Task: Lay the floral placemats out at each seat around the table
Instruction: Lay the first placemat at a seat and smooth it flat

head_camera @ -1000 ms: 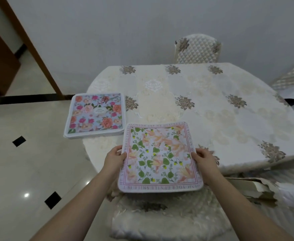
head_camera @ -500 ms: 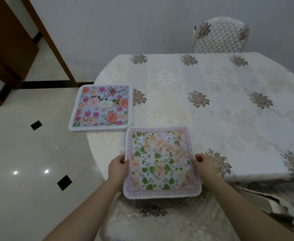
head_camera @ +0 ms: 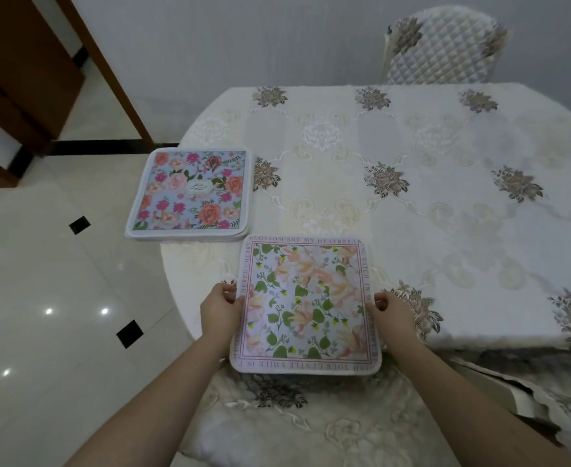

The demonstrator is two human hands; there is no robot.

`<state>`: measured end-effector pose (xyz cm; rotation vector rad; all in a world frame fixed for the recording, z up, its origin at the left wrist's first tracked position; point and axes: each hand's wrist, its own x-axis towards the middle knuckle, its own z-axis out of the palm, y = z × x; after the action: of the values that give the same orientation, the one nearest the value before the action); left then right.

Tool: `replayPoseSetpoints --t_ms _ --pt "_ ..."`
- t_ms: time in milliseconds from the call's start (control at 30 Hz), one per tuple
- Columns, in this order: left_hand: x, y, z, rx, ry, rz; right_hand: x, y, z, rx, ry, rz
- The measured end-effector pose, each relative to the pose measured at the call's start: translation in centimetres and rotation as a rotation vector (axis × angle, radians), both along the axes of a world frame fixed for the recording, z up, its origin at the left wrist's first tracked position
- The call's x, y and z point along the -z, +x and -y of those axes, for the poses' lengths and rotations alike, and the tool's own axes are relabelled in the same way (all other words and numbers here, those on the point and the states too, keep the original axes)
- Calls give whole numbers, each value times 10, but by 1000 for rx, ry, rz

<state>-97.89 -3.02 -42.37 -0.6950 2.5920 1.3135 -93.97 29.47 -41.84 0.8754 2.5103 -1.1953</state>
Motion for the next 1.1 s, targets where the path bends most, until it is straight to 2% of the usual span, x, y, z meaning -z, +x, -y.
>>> replayPoseSetpoints --t_ms 367,633,733,833,933,1100 --pt "1 2 3 25 -12 6 0 -6 3 -91 160 -57" --pt "2 -1 2 10 2 -34 3 -4 7 -131 169 -58" --pt "3 -1 1 62 -87 -62 0 -4 11 -144 195 -53" --pt "-1 1 -6 216 -247 -194 -4 -3 21 -211 344 -115" --pt "0 6 -18 513 -410 -312 -4 -2 36 -370 339 -173" --pt "17 10 -37 891 -600 -170 12 1 62 -743 401 -103"
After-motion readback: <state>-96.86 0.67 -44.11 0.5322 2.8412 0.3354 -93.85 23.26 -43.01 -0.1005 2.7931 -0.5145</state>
